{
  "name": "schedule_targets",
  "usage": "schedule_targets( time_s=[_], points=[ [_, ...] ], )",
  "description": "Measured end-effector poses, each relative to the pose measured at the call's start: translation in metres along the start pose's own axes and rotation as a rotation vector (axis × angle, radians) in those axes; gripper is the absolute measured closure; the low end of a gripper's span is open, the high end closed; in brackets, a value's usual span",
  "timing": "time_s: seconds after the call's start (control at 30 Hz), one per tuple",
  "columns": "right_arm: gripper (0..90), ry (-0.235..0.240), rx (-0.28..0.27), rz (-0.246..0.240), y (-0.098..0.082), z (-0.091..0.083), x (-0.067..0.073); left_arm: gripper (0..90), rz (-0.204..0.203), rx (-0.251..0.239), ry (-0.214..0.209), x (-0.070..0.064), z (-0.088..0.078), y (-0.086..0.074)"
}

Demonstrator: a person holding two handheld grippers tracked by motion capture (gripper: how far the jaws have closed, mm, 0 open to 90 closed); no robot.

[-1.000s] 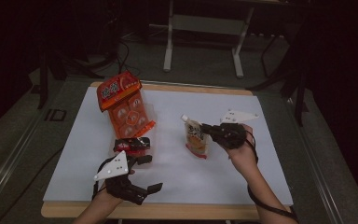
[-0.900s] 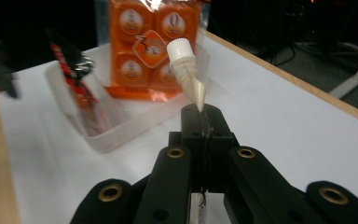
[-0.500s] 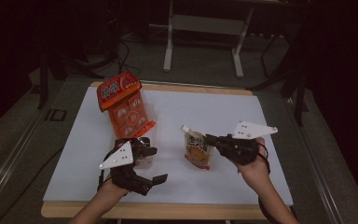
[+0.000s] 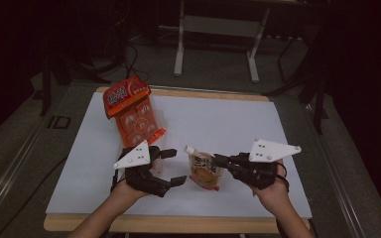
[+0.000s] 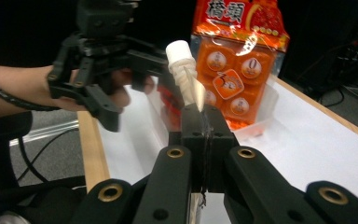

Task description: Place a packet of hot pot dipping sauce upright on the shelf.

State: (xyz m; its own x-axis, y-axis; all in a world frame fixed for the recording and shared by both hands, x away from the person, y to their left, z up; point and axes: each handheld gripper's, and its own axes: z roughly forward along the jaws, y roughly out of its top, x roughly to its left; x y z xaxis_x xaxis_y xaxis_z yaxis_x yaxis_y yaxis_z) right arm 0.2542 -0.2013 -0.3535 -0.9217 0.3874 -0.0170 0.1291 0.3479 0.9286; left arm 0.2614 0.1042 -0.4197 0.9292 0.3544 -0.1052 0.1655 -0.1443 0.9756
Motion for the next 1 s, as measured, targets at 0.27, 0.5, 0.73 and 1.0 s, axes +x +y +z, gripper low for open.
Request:
schedule_targets(
  time_s=[0.27,0.5,0.73,1.0],
  points=[
    [89.8,0.031,-0.013,-0.016,0.004,0.001,0.008,36.4,0.036,0.015,-0.049,-0.001,0.016,0.014],
    [89.8,0.031,-0.016,-0.014,0.002,0.001,0.008,54.1,0.027,-0.003,-0.085,0.0,0.022,0.015],
    [89.8,0.026,-0.015,-0.016,0.002,0.003,0.007,67.9,0.025,-0.011,-0.076,0.0,0.025,0.018],
    [89.5,0.002,-0.021,-0.002,-0.002,0.001,0.002,88.3,0.068,0.022,-0.091,-0.003,0.027,0.021]
  ],
)
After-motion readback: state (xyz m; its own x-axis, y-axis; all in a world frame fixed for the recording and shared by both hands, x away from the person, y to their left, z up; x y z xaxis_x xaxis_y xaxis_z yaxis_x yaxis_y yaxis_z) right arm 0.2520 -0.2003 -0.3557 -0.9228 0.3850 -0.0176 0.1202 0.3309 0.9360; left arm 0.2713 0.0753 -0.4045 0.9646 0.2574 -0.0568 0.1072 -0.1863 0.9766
